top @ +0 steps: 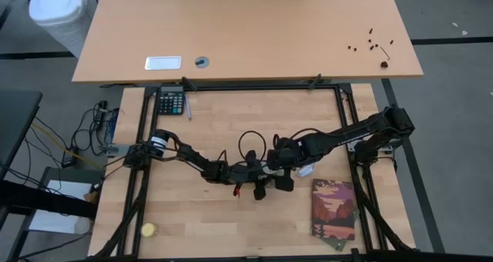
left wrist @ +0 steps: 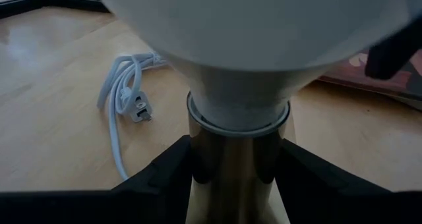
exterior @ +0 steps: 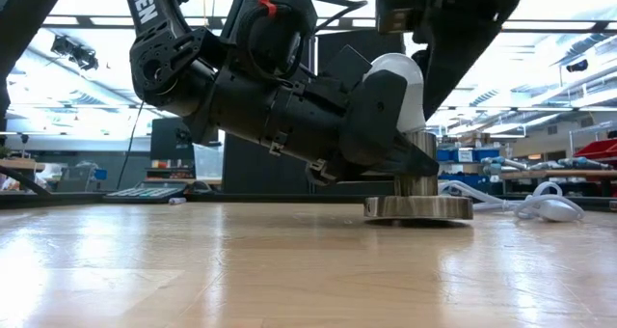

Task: Screw lightbulb
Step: Insert the lightbulb into the lamp socket

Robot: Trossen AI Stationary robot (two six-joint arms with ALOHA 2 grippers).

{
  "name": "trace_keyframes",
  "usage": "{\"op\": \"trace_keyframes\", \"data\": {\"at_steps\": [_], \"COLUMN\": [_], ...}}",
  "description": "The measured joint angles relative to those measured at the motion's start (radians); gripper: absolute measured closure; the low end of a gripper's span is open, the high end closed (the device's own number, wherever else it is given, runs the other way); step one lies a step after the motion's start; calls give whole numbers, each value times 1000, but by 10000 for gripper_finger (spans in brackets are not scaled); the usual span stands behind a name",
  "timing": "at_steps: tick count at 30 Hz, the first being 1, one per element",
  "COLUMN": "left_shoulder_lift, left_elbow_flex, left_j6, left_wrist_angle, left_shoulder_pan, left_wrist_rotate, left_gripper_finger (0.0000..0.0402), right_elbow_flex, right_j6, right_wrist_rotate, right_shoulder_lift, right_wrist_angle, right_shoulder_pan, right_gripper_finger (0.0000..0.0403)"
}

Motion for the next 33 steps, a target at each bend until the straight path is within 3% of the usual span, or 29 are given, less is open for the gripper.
{"op": "trace_keyframes", "data": {"at_steps": [14, 20, 33], "left_shoulder_lift": [-1, -1, -1], "left_elbow_flex": [0, 0, 0], "left_j6": [28, 50, 71], "left_wrist_angle": [-1, 0, -2], "left_shoulder_pan": [0, 0, 2], "left_wrist_rotate": [43, 77, 76], "left_gripper_finger": [213, 213, 213], "right_elbow_flex": [64, 65, 128], "right_j6": [-533, -518, -514], "right_wrist_rotate": [8, -92, -104], "right_shoulder_lift": [7, 8, 51], "right_wrist_angle": [-62, -87, -141], "right_shoulder_pan": [-4, -40, -55], "right_gripper_finger": [13, 13, 13]}}
